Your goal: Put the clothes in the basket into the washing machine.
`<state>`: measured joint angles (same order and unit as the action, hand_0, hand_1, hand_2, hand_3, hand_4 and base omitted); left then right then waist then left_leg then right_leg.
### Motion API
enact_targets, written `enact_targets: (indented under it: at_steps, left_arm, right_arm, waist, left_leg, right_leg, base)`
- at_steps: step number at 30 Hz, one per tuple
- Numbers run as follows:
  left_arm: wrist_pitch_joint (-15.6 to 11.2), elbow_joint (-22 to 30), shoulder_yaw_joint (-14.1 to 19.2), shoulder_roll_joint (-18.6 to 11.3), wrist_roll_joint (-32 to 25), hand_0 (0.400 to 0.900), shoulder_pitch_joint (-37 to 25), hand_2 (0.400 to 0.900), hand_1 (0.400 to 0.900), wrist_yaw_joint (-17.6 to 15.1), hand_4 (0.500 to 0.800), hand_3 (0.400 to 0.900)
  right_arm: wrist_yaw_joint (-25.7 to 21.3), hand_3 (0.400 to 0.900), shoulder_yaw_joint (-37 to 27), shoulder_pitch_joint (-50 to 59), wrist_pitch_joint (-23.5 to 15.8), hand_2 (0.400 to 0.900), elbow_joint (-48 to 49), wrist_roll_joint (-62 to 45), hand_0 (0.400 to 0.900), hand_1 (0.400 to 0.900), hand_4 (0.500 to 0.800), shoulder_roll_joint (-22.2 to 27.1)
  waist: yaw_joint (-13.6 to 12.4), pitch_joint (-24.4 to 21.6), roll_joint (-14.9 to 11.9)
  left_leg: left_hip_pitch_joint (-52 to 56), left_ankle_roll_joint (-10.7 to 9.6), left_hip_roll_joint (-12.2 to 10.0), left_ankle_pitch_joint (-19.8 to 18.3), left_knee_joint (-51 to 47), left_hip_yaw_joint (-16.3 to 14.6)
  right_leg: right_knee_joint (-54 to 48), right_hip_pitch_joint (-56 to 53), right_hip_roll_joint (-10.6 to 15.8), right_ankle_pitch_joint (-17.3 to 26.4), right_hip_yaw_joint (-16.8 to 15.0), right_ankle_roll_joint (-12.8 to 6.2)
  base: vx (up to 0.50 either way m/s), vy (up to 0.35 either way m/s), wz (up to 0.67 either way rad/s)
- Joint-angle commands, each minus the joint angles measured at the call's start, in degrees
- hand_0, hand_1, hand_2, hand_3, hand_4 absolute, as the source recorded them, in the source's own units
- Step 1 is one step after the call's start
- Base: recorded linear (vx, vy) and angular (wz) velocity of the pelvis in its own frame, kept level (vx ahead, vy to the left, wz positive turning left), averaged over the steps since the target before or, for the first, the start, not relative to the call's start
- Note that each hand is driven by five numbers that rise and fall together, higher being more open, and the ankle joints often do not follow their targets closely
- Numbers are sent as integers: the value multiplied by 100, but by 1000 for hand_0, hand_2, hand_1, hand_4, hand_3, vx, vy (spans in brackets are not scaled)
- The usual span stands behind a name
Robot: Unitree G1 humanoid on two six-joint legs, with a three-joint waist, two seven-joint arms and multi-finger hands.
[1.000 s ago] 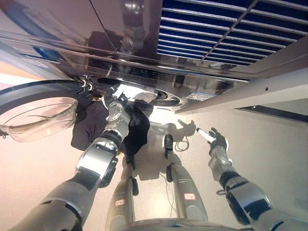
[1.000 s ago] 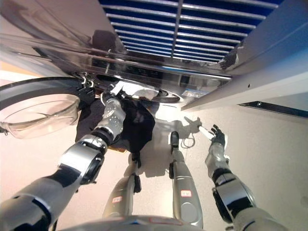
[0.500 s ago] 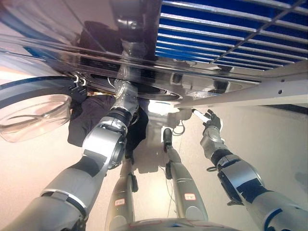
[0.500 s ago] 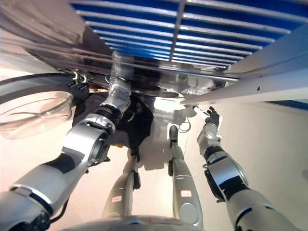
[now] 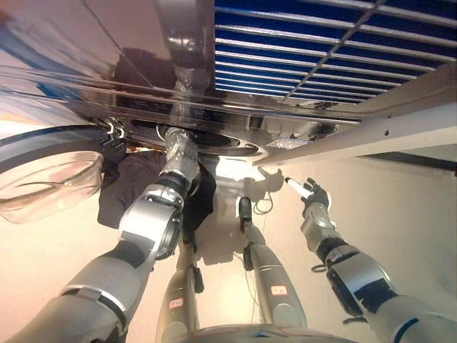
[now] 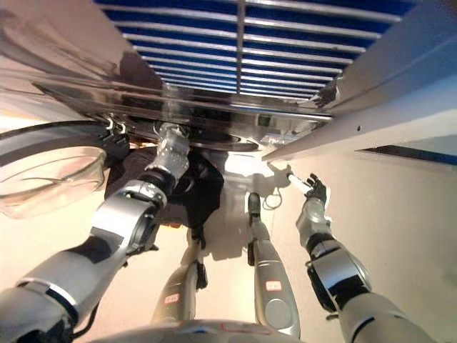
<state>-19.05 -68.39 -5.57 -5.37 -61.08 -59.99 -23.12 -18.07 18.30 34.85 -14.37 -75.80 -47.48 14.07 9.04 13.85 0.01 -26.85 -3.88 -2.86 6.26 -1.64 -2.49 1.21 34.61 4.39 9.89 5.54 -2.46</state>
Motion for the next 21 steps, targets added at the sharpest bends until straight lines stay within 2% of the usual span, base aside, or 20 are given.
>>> enact_targets:
  at_steps: [1,4,5,6,7,9,10,14,15,18,20,21]
  left_arm:
    - [-235,-234,-464,-134,1347,900,488,900,900,91,800,900]
    - [117,-701,-834,-360,2205,900,1118,900,900,241,800,900]
    - [190,-743,-926,-415,2519,900,1365,900,900,279,800,900]
    - [191,-737,-929,-416,2523,900,1369,900,900,275,800,900]
    - [298,-903,-976,-458,2785,900,1641,900,900,383,800,900]
    - [391,-920,-1057,-507,3117,900,2100,900,900,565,800,900]
    - [440,-997,-1170,-558,3528,900,2351,900,900,676,800,900]
    - [501,-1067,-1089,-591,3976,900,3292,900,900,1127,800,900]
    - [517,-1009,-1018,-592,4064,900,3481,900,900,1114,800,900]
    - [505,-1022,-874,-537,4187,900,4022,900,900,1358,800,900]
    - [411,-861,-797,-551,4429,900,4603,900,900,1452,800,900]
    - [412,-855,-800,-552,4431,900,4613,900,900,1451,800,900]
  right_arm:
    - [120,900,-170,-403,-367,900,-257,166,900,900,800,67]
    - [237,900,-248,-512,-319,900,-290,253,900,900,800,146]
    - [277,900,-299,-572,-284,900,-303,282,900,900,800,174]
    - [277,900,-302,-574,-284,900,-301,283,900,900,800,172]
    - [338,900,-354,-651,-254,900,-312,356,900,900,800,196]
    - [445,900,-458,-804,-169,900,-302,474,900,900,800,278]
    - [537,900,-516,-900,-144,900,-288,585,900,900,800,334]
    - [860,900,-682,-1446,-15,900,-260,899,900,900,800,413]
    - [926,900,-782,-1577,26,900,-260,916,900,900,800,471]
    - [1101,900,-895,-1938,48,900,-196,1081,900,900,800,463]
    - [1259,900,-917,-2428,65,900,-89,1344,900,900,800,382]
    - [1257,900,-916,-2437,66,900,-84,1345,900,900,800,380]
  waist:
    - [-186,-475,-100]
    - [-256,-513,-73]
    - [-281,-539,-58]
    - [-278,-542,-64]
    - [-306,-581,-41]
    - [-329,-666,-17]
    - [-345,-699,-1]
    - [-439,-954,20]
    - [-470,-1026,16]
    - [-565,-1203,8]
    - [-654,-1374,24]
    - [-654,-1371,23]
  left_leg:
    - [282,23,312,56,-141,411]
    - [589,17,317,71,-197,447]
    - [695,19,311,70,-212,454]
    - [680,22,318,96,-213,456]
    - [805,18,307,69,-219,443]
    - [966,30,320,80,-226,450]
    - [1093,27,314,75,-226,441]
    - [1424,37,313,35,-222,436]
    - [1487,43,318,20,-205,446]
    - [1739,42,297,-5,-244,449]
    - [1941,49,301,-38,-268,457]
    - [1952,49,301,-39,-271,457]
  right_leg:
    - [-129,-815,-326,-256,255,-198]
    - [-167,-1156,-300,-283,312,-194]
    - [-187,-1270,-283,-290,314,-202]
    - [-197,-1261,-276,-267,316,-202]
    - [-208,-1386,-274,-300,328,-210]
    - [-232,-1546,-266,-312,344,-210]
    - [-228,-1665,-262,-343,337,-212]
    - [-261,-2042,-255,-436,370,-217]
    - [-284,-2140,-249,-444,386,-221]
    - [-447,-2457,-243,-430,430,-241]
    - [-557,-2679,-227,-433,451,-285]
    - [-559,-2691,-228,-434,451,-285]
  base:
    - [19,-33,26]
    - [15,-6,18]
    - [1,12,7]
    - [9,18,3]
    - [4,18,5]
    - [7,21,9]
    - [7,25,10]
    - [15,7,10]
    - [21,0,11]
    - [22,6,11]
    - [21,23,8]
    - [19,1,10]
